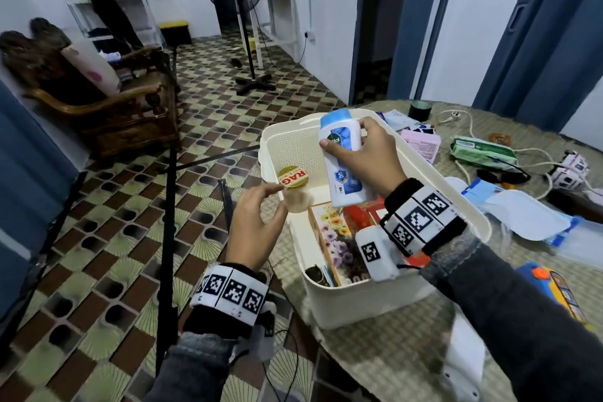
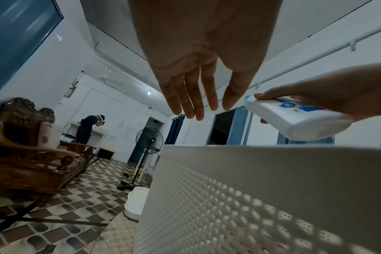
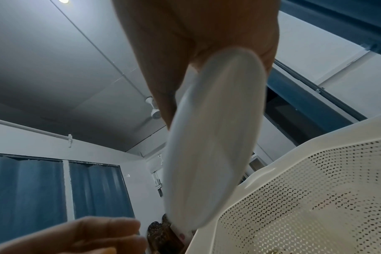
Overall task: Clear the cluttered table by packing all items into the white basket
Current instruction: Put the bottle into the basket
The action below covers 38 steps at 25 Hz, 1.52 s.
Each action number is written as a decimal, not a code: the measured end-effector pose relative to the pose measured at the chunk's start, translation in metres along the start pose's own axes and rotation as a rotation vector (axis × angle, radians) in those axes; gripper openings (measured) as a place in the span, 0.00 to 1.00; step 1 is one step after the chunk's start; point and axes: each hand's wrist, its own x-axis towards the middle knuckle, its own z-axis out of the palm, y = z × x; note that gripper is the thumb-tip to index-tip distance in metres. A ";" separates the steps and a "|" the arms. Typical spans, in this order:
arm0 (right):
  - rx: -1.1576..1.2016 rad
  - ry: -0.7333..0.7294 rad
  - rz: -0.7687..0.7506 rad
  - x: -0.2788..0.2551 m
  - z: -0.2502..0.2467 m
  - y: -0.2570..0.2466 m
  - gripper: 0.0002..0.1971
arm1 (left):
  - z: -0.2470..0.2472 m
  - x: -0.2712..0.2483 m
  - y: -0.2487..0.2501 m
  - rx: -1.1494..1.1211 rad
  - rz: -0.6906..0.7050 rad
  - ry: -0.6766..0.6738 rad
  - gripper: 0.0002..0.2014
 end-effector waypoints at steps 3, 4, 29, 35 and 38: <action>-0.007 -0.011 0.048 0.020 0.012 0.008 0.25 | 0.003 0.018 -0.017 0.000 -0.033 -0.021 0.13; -0.004 -0.020 0.061 0.026 0.016 0.011 0.25 | 0.005 0.026 -0.022 0.010 -0.036 -0.028 0.13; -0.110 0.264 0.436 0.103 0.037 0.094 0.27 | 0.094 0.314 -0.028 -0.066 0.522 -0.653 0.11; -0.168 0.452 0.567 0.071 0.056 0.078 0.19 | 0.137 0.323 -0.032 -0.171 0.654 -0.909 0.12; -0.144 0.522 0.600 0.050 0.057 0.076 0.20 | 0.170 0.316 -0.028 -0.186 0.723 -1.036 0.15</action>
